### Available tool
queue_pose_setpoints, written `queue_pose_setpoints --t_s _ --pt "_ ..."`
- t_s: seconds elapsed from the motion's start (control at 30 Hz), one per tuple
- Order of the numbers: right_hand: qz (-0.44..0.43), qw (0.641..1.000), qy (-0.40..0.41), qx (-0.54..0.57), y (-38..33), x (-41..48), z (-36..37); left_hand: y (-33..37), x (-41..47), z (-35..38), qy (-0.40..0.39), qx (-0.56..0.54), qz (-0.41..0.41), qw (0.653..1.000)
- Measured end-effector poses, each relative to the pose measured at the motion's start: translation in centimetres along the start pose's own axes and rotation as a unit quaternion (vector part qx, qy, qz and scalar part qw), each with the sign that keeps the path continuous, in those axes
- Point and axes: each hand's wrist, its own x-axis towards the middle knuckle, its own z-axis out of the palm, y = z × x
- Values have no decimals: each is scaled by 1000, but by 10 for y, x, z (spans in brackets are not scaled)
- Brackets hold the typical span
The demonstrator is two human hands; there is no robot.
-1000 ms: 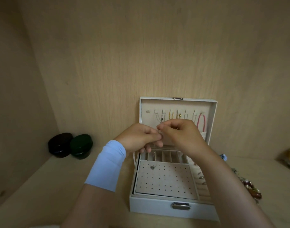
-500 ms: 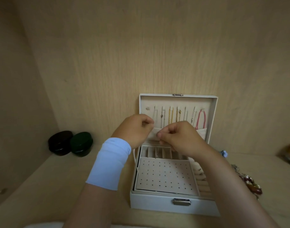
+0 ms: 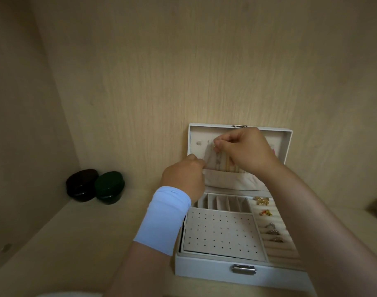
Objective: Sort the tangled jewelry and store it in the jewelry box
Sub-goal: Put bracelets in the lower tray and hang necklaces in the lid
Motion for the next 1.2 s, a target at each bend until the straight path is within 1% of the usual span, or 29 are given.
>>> queue_pose_setpoints --t_s 0.17,0.3,0.4,0.5,0.57,0.67,0.83,0.93,1.03,1.13,1.2 --pt "-13 999 -21 -23 9 4 9 4 2 7 -1 26 -16 1000" --pt "-26 997 -44 -65 15 1 17 2 4 3 -10 9 -12 1000" --pt "-46 988 -62 -137 16 -1 22 -2 5 -1 -20 -17 -9 1000" --pt "-75 963 -95 -239 16 -6 28 -2 4 -2 -20 -26 -7 999" --pt "-94 956 -92 -263 17 -11 29 -2 4 -2 -21 -32 -8 999" --pt "-106 957 -69 -262 19 -16 28 -2 5 -5 -27 -38 -10 999" --pt "-92 972 -53 -209 22 -24 14 1 1 -7 -36 -46 -13 998" --pt "-67 979 -63 -182 24 -35 -10 12 -1 -12 -48 -117 -8 992" --pt "-56 984 -62 -159 34 -51 -43 37 -8 -14 -57 -165 24 984" --pt "-22 986 -69 -147 48 -73 -87 77 -18 -5 -97 -228 52 967" --pt "-2 984 -90 -156 57 -87 -114 104 -21 5 -108 -251 73 959"
